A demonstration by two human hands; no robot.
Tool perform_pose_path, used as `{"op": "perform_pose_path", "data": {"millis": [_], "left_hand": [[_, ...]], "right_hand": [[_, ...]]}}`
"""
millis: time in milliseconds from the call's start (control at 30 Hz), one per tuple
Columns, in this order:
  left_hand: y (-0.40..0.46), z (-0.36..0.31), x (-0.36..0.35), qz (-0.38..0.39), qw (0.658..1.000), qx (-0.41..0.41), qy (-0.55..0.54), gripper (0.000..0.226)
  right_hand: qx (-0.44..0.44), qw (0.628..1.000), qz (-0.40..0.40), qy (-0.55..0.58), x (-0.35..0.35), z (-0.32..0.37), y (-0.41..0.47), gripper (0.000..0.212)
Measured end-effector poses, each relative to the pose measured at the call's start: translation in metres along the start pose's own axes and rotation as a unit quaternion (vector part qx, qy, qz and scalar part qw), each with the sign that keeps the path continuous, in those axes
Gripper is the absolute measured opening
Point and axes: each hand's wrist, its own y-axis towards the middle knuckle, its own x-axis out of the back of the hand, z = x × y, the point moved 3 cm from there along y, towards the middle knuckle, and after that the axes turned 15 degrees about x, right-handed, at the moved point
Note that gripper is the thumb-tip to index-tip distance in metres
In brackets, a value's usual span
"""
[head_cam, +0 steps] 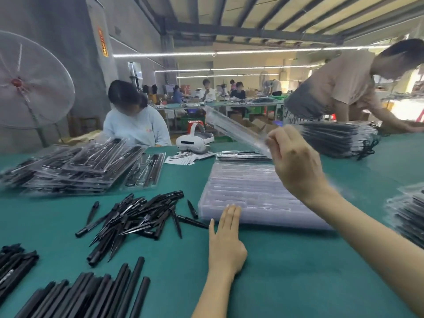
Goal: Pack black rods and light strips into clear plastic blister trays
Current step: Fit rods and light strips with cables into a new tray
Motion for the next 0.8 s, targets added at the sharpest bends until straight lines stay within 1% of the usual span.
{"op": "perform_pose_path", "data": {"millis": [67,133,167,200,233,267,300,333,367,400,467,533,567,600,667,733,767,800], "left_hand": [[0.001,-0.002,0.001,-0.002,1.000,-0.008,-0.017,0.085],[-0.003,-0.001,0.003,-0.008,1.000,0.000,-0.023,0.075],[-0.005,0.003,0.002,0.005,0.999,0.039,-0.013,0.066],[-0.010,0.009,0.003,0.026,0.995,0.101,-0.003,0.060],[-0.014,0.016,0.000,0.062,0.986,0.157,-0.001,0.060],[-0.019,0.019,0.004,0.057,0.980,0.189,-0.009,0.065],[-0.019,0.020,0.007,0.014,0.984,0.178,0.027,0.067],[-0.023,0.021,0.012,-0.022,0.986,0.163,0.039,0.064],[-0.025,0.025,0.016,-0.013,0.986,0.152,0.067,0.062],[-0.026,0.031,0.021,-0.001,0.984,0.148,0.094,0.061],[-0.027,0.051,0.031,0.020,0.974,0.132,0.182,0.060],[-0.030,0.072,0.048,0.024,0.962,0.126,0.243,0.060],[-0.030,0.081,0.056,0.024,0.960,0.121,0.253,0.059],[-0.032,0.089,0.066,0.037,0.958,0.127,0.255,0.058],[-0.037,0.103,0.084,0.059,0.956,0.144,0.247,0.056],[-0.040,0.122,0.100,0.051,0.954,0.160,0.248,0.056],[-0.040,0.134,0.109,0.038,0.953,0.166,0.253,0.056],[-0.040,0.146,0.120,0.025,0.949,0.172,0.263,0.056]], "right_hand": [[0.056,0.997,0.053,-0.028,0.009,0.029,-0.047,0.024],[0.066,0.992,0.105,-0.037,0.009,0.049,-0.108,0.029],[0.066,0.989,0.126,-0.038,0.005,0.055,-0.136,0.029],[0.058,0.988,0.140,-0.033,0.001,0.057,-0.160,0.022],[0.043,0.988,0.146,-0.020,-0.003,0.057,-0.176,0.013],[0.026,0.990,0.140,-0.009,-0.005,0.056,-0.185,0.012],[0.012,0.991,0.132,-0.011,-0.005,0.055,-0.187,0.024],[0.008,0.992,0.129,-0.012,-0.006,0.054,-0.189,0.038],[0.001,0.991,0.134,0.000,-0.004,0.054,-0.187,0.046],[-0.003,0.990,0.142,0.016,-0.002,0.054,-0.186,0.048],[-0.008,0.987,0.156,0.036,-0.002,0.054,-0.188,0.043],[-0.003,0.986,0.163,0.046,0.000,0.058,-0.186,0.026],[0.001,0.985,0.168,0.048,0.003,0.061,-0.182,0.015],[0.003,0.983,0.177,0.057,0.005,0.064,-0.181,0.011],[0.005,0.978,0.194,0.078,0.010,0.072,-0.181,0.020],[0.029,0.974,0.199,0.100,0.018,0.081,-0.188,0.013],[0.024,0.969,0.213,0.122,0.024,0.085,-0.191,0.027],[0.030,0.967,0.213,0.139,0.028,0.089,-0.196,0.035]]}}
